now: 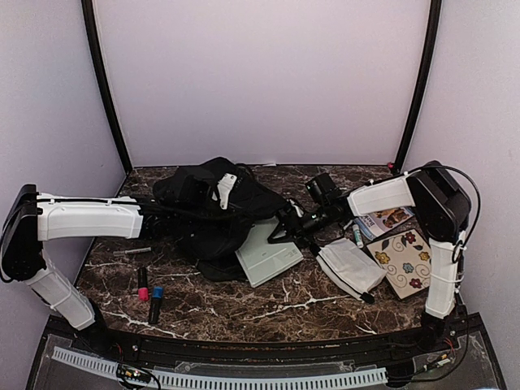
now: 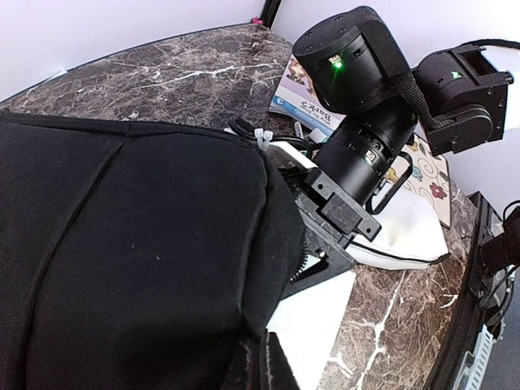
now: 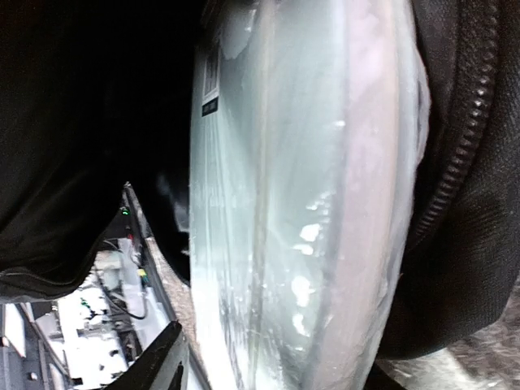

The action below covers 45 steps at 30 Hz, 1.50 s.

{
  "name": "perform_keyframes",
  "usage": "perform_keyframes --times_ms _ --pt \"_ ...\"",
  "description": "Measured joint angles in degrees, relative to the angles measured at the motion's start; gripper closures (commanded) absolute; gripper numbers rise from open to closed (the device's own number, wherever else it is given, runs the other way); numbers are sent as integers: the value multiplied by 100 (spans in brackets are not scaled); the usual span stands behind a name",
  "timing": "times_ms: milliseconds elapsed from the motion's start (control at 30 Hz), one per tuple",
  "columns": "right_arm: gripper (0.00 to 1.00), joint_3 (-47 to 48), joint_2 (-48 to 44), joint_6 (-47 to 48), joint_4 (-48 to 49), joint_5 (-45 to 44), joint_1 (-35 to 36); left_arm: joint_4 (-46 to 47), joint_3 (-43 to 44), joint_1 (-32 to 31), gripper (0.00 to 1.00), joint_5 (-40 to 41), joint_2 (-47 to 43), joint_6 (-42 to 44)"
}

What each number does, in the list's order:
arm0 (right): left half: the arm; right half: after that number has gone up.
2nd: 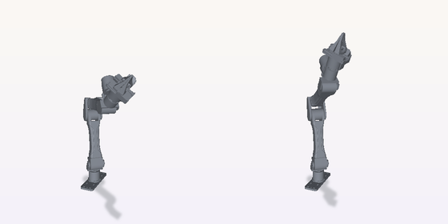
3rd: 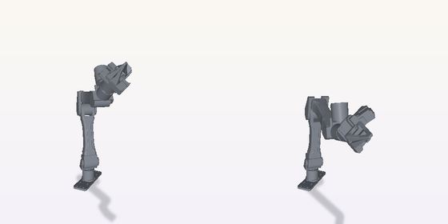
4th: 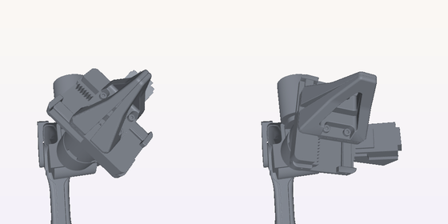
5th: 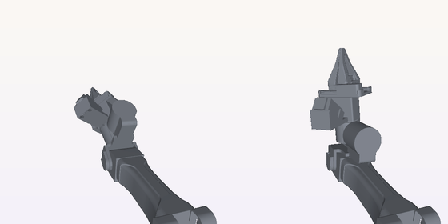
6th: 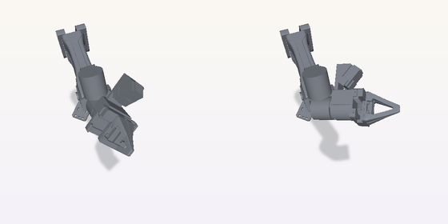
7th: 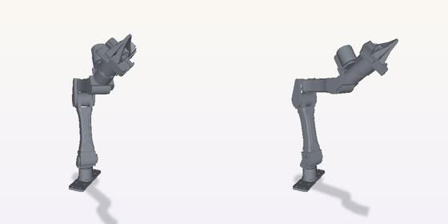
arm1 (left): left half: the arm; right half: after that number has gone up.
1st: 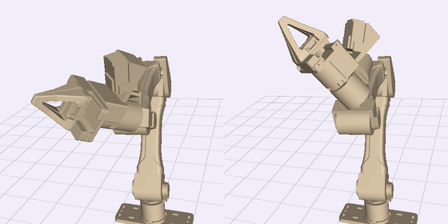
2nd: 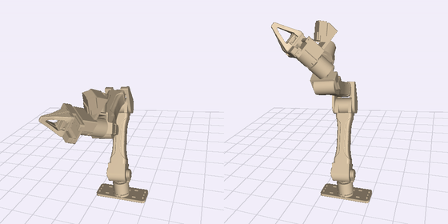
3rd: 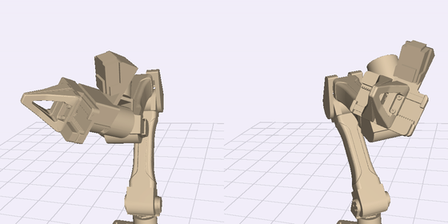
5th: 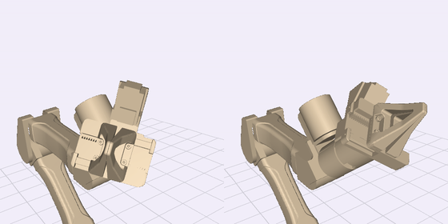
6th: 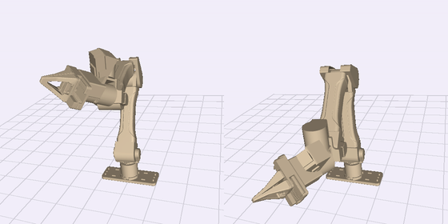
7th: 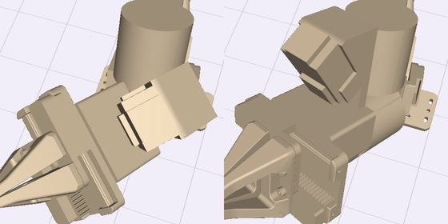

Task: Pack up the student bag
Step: Place the book in the largest pocket of the bag.

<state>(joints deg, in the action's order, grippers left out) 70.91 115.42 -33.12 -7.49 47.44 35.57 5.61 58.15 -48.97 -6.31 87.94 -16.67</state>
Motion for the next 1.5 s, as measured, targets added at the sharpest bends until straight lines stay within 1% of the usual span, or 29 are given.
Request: perform_keyframes --times_ms 133,200,233,333,500,600,700,733,833,933,967,1033,1100,1133,1167,1233,1367,1500 --pt "80 2 0 291 -114 -179 0 -57 2 0 100 -61 11 42" --pt "88 2 0 238 -63 15 -35 -111 2 0 100 -103 22 44" --pt "89 52 -2 173 13 238 -46 -140 2 0 100 -129 22 44" --pt "94 138 7 116 127 376 -42 -166 2 0 100 -195 22 44" --pt "95 142 151 -164 389 662 -55 -210 0 0 100 -317 22 103" --pt "97 24 186 -702 916 713 -22 -227 9 0 100 -369 11 225" --pt "98 -321 118 -1491 1611 684 63 -289 149 0 100 -444 11 485" --pt "96 -520 31 -1788 1851 660 125 -319 238 2 100 -494 11 562" --pt "94 -715 -155 -2284 2041 634 302 -448 560 0 100 -769 11 686" --pt "93 -555 -157 -2527 2162 658 452 -562 922 0 100 -1161 11 708" --pt "90 -444 -120 -2573 2164 682 476 -592 1010 -4 100 -1283 11 708" --pt "82 -201 -4 -2632 2267 726 476 -654 1110 -15 100 -1460 13 704" --pt "71 -20 153 -2656 2398 723 433 -684 1128 -20 100 -1574 13 702" --pt "67 48 245 -2634 2433 704 411 -715 1128 -20 100 -1593 13 699" --pt "58 79 328 -2577 2430 656 400 -743 1123 -20 100 -1600 17 699" --pt "47 83 411 -2481 2291 553 365 -767 1097 -26 100 -1617 17 702" --pt "35 116 389 -1705 1613 136 361 -748 916 -72 100 -1617 15 699" --pt "29 129 199 -960 846 -490 426 -651 702 -109 100 -1606 -2 697"
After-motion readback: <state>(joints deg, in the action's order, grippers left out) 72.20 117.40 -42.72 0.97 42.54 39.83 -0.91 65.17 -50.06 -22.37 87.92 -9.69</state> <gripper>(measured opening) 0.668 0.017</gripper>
